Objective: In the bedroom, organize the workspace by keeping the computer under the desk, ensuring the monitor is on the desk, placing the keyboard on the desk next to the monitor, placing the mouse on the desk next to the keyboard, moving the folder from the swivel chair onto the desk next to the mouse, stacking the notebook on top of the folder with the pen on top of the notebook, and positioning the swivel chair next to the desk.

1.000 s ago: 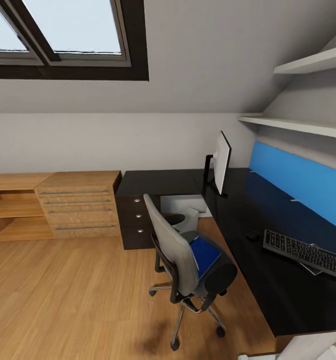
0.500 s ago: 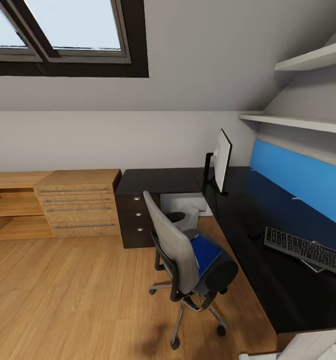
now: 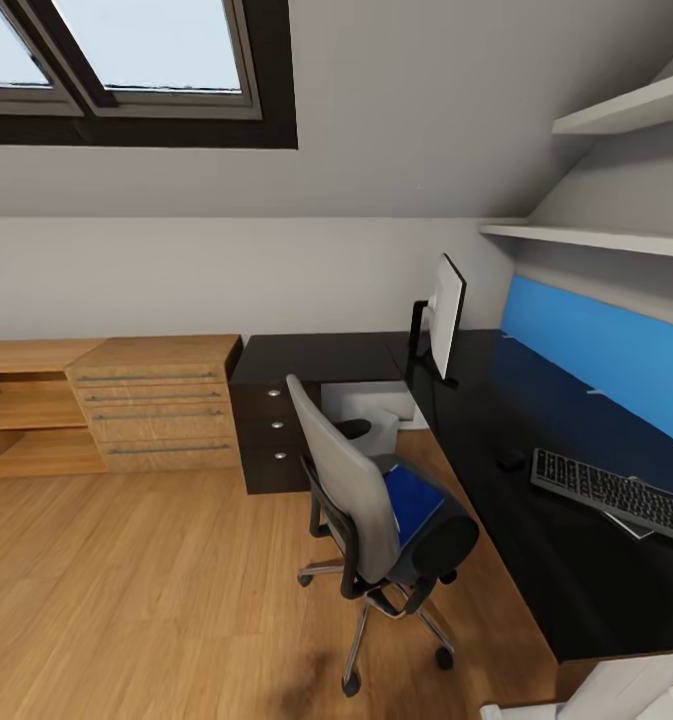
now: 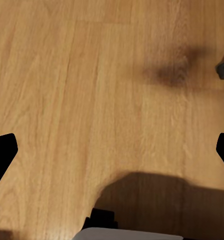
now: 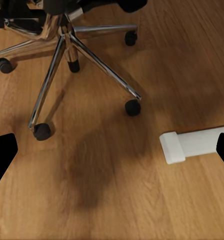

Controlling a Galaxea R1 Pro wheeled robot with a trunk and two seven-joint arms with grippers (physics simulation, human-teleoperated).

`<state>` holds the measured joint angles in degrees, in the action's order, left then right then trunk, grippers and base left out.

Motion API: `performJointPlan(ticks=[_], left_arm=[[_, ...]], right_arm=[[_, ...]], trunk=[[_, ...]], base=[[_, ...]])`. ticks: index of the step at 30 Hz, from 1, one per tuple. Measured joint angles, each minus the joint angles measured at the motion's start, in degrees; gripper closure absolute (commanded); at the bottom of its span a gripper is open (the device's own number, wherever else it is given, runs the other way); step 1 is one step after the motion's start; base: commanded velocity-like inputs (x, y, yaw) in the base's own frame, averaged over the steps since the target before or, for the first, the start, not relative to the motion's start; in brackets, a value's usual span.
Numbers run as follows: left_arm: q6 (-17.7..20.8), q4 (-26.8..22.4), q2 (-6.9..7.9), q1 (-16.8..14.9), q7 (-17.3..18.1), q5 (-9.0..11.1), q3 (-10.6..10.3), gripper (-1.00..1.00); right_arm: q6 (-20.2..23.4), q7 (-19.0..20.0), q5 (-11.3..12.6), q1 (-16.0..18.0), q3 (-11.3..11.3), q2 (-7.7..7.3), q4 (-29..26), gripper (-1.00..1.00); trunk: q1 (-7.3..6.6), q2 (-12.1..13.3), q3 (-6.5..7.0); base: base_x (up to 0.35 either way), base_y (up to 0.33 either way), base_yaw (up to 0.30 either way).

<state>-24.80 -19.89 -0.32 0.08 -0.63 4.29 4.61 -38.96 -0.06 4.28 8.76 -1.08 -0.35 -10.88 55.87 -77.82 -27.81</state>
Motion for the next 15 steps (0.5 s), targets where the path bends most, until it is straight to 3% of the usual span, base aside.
performJointPlan(ticks=[15], left_arm=[[0.0, -0.16, -0.04, 0.0, 0.0, 0.01, -0.06, -1.0]], right_arm=[[-0.07, 0.0, 0.0, 0.0, 0.0, 0.0, 0.02, -1.0]], trunk=[[3.3, -6.02, -2.69]], base=[[0.0, 0.0, 0.0]])
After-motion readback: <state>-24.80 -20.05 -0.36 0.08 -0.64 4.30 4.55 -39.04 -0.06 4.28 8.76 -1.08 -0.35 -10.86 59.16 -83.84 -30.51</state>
